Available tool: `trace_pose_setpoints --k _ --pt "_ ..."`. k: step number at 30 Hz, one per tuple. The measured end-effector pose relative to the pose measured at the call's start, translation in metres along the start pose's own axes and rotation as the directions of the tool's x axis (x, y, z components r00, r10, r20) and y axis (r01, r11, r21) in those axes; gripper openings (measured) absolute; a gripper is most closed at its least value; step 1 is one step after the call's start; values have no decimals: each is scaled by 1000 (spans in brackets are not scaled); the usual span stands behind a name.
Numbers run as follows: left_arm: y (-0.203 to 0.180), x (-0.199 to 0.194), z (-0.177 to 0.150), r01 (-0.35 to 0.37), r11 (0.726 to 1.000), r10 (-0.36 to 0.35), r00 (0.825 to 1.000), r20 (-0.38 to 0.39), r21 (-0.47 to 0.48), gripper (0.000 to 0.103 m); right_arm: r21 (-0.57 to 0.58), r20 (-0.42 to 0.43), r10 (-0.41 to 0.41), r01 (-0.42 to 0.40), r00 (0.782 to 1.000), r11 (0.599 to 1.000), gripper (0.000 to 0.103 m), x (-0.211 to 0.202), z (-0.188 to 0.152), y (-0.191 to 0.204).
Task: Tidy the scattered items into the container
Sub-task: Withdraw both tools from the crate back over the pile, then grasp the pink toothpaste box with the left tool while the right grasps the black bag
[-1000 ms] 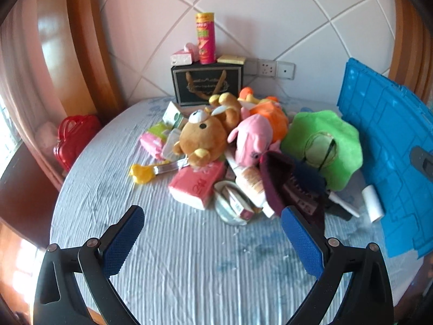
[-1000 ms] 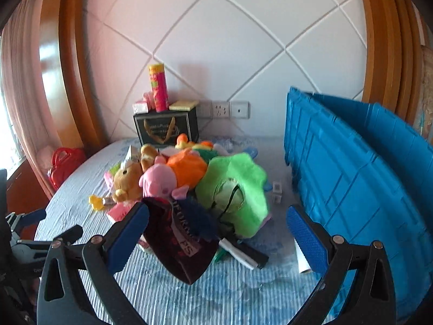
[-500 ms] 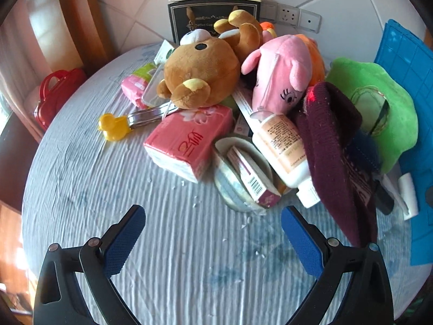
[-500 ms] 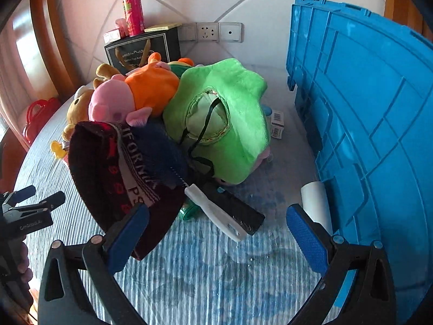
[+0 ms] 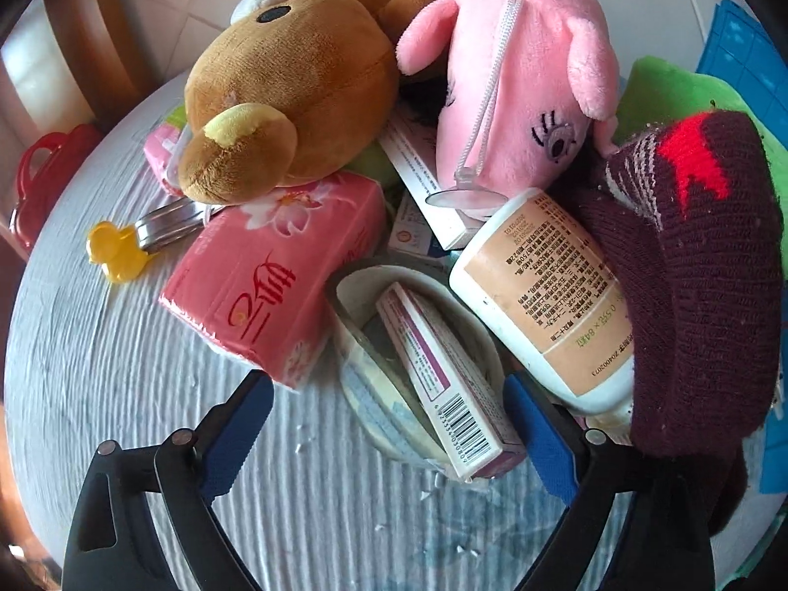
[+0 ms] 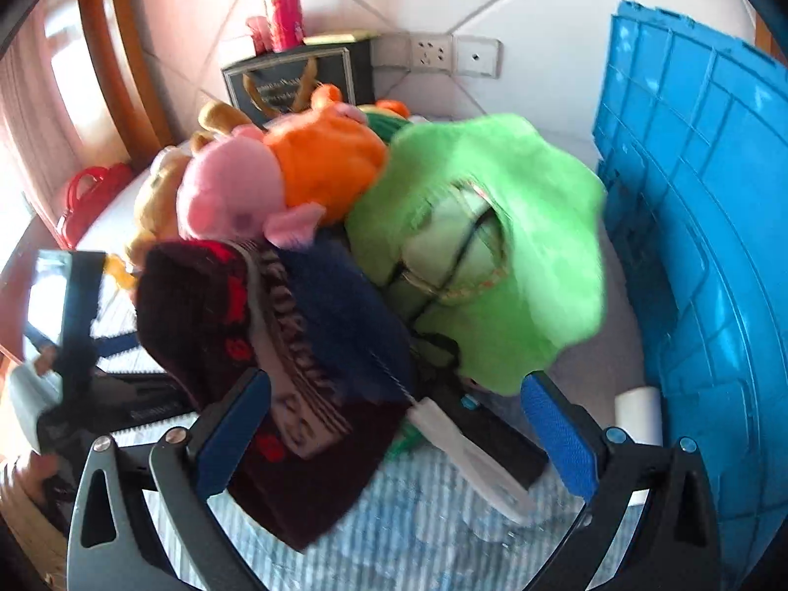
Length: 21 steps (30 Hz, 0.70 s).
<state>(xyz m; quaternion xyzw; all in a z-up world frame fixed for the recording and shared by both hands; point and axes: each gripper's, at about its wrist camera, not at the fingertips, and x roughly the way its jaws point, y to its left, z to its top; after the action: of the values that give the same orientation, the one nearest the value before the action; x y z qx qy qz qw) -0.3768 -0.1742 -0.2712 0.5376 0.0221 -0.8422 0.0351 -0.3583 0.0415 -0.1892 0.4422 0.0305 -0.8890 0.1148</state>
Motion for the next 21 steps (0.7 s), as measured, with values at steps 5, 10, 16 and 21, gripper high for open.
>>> trace_pose_setpoints --k 5,10,16,21 --pt "17 -3 -14 16 998 -14 999 -30 61 69 -41 -24 -5 4 1000 999 103 15 8 33" --pt "46 -10 -25 -19 994 22 999 -27 112 64 -31 -44 13 -15 999 999 103 22 3 49" --pt "61 -14 -32 -38 989 42 999 -26 144 64 48 -64 -87 90 994 995 103 24 -16 24" --pt "53 -11 -31 -46 987 51 998 -28 152 64 107 -113 -259 271 959 956 103 30 -27 -38"
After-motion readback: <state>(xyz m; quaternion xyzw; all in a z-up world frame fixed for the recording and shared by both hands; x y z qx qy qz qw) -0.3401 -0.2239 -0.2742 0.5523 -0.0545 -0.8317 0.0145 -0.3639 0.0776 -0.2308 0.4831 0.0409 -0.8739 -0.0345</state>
